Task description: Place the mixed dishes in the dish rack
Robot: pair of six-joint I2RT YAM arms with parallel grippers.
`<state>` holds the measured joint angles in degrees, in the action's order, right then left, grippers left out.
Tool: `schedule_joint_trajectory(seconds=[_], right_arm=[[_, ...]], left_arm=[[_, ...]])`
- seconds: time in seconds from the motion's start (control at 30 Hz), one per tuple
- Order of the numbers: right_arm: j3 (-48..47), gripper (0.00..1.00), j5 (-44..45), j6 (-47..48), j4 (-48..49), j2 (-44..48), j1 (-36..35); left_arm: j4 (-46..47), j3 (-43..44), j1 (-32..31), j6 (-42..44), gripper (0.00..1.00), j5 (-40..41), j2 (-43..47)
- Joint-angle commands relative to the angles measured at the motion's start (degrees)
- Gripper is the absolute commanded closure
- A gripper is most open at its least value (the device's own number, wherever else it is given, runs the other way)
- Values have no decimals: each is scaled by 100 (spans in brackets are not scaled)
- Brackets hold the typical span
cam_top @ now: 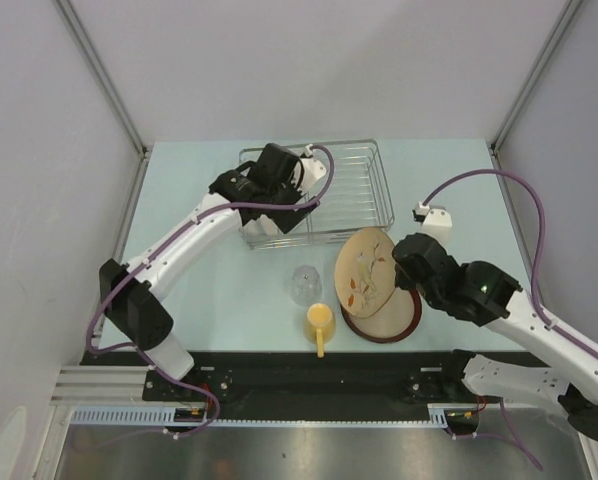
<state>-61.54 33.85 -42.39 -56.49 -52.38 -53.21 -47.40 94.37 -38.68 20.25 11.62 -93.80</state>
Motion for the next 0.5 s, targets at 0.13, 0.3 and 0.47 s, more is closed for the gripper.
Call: schedule_joint_trajectory(seconds=[0.13, 0.3, 0.47], right_arm=[[-1413, 100, 1370, 1958, 832, -606, -330], [-1879, 100, 1301, 3104, 1807, -1098, -7], [-2450, 100, 687, 3947, 2624, -1555, 662]], left_arm=[[205, -366, 290, -390, 0, -344, 318], [161, -454, 650, -610, 0, -581, 467], [222, -797, 1089, -707, 0, -739, 844]])
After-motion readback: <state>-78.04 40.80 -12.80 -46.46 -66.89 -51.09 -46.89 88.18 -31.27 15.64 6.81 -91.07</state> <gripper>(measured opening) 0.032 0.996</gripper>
